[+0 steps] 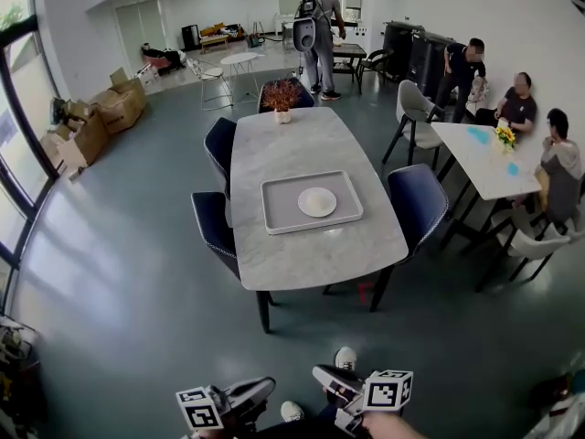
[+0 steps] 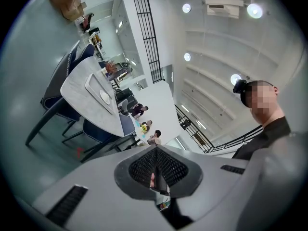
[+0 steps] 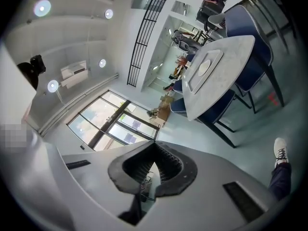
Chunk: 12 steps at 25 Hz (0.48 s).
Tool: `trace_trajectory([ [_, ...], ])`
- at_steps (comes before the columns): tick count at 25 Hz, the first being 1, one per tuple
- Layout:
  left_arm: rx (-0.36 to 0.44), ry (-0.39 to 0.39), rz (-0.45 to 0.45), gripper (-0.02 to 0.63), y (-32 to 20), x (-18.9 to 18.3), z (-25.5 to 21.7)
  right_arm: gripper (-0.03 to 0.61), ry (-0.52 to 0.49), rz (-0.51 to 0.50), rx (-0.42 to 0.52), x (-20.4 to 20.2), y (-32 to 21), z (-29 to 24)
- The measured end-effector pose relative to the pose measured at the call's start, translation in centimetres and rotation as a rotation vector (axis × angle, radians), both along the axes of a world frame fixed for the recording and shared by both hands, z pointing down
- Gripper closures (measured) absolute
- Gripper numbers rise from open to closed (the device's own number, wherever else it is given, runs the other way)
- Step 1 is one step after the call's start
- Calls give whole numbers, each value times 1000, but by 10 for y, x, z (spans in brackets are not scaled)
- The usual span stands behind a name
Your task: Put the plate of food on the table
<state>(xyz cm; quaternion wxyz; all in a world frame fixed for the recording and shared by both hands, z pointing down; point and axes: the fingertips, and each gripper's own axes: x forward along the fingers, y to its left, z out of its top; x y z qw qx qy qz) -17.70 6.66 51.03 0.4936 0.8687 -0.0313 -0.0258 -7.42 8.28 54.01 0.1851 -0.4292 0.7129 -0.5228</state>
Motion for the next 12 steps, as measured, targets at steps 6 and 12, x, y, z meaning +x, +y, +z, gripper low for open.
trace_trajectory([
  [6,24,10,25,607,16,-18,-2,569,26,-17,10,-33,34,-9],
  [12,20,16,40,607,27,-25,-5,569,66,-18,21,-45,49,-15],
])
